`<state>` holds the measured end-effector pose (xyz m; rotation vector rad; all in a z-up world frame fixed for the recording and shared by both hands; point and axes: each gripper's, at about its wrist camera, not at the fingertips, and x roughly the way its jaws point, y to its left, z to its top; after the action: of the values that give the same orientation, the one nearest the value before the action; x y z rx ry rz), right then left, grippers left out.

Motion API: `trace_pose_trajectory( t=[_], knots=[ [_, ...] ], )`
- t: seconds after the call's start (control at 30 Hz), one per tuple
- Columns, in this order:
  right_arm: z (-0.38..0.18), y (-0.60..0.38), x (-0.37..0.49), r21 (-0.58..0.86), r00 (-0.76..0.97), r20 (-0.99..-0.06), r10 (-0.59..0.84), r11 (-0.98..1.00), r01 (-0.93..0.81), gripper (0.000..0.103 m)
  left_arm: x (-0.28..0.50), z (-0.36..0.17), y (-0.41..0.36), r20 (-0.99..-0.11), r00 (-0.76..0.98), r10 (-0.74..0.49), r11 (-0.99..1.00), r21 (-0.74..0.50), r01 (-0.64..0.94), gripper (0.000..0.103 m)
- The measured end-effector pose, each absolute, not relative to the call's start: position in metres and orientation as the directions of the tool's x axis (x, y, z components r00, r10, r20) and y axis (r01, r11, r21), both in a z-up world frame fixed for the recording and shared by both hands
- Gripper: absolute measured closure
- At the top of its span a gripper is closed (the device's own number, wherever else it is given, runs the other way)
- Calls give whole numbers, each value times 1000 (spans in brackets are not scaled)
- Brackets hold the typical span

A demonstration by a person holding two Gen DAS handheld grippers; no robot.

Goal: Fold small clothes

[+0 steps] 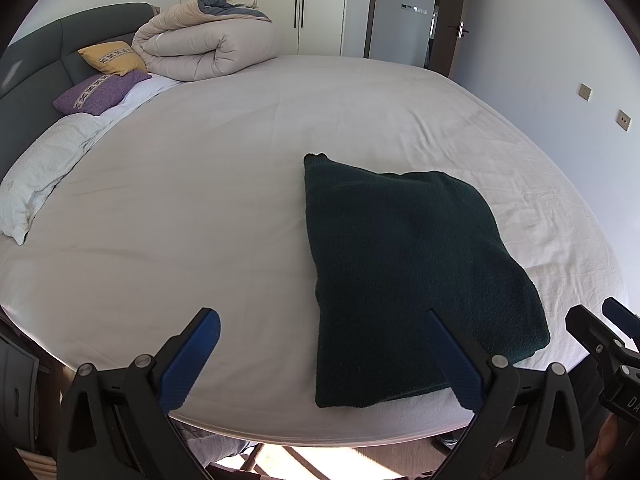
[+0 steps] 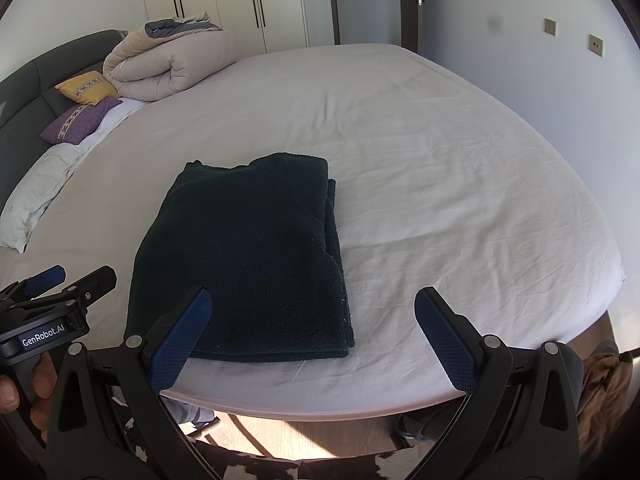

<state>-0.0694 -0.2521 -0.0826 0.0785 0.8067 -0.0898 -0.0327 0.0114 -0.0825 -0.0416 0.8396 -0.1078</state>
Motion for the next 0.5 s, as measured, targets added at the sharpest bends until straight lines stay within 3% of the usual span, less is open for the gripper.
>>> trace_pose_trajectory(
  t=[0.5],
  knots=[
    [-84, -251, -69, 36, 686, -726, -50, 993, 110, 0, -32, -87, 13, -745, 658, -108, 994, -78, 75, 0]
  ],
)
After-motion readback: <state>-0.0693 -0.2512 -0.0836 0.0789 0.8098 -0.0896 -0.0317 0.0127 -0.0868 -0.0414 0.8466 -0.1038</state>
